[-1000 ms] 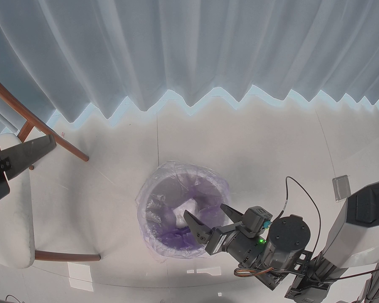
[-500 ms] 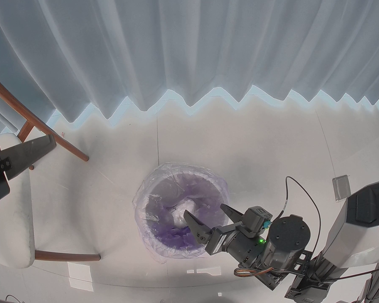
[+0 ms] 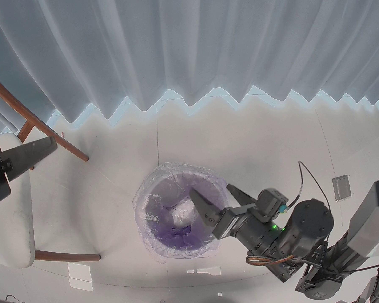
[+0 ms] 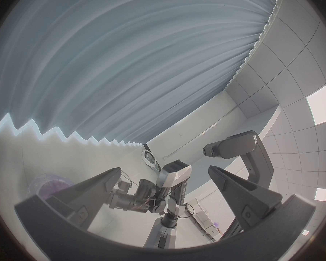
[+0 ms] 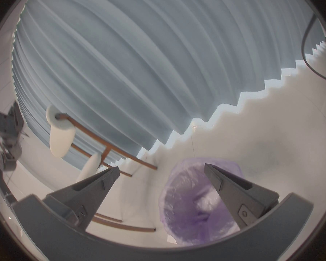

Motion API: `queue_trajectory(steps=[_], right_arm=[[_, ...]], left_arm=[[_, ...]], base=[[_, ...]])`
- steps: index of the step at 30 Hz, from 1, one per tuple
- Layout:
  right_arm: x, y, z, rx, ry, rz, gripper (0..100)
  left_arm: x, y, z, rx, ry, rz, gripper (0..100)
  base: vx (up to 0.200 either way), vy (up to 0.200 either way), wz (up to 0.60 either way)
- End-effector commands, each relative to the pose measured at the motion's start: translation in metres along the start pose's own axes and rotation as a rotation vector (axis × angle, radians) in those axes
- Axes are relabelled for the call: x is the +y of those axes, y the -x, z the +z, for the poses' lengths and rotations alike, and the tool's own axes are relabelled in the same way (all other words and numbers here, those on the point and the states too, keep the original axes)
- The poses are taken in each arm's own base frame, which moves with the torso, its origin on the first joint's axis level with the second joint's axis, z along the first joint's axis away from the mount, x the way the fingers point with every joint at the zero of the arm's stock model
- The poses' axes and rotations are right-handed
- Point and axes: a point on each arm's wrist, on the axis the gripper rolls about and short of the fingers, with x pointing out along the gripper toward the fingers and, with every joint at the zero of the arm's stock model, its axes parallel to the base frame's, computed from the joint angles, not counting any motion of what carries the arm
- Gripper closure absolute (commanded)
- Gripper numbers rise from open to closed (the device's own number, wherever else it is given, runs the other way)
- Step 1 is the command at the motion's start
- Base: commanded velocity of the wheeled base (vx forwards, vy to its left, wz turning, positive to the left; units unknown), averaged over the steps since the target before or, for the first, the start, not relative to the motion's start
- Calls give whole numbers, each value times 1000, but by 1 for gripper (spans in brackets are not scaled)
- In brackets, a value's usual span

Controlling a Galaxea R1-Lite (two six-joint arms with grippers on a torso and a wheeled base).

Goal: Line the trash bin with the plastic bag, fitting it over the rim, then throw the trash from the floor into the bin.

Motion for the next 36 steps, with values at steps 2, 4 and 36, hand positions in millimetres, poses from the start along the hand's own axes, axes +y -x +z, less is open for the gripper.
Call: queue_trajectory(steps=[2,4,36], right_arm=[[15,10,50,-169,-31,64,0],[16,11,53,-179,-28,70,0],[-10,157,173,-226,394,77,0]], left_arm=[[3,-1,-3,16,10,-1,0],[3,0,-4,19,8,-2,0],[-8,41,-10,-46,-94,286,0]], base=[[0,0,0],[0,0,0],[0,0,0]])
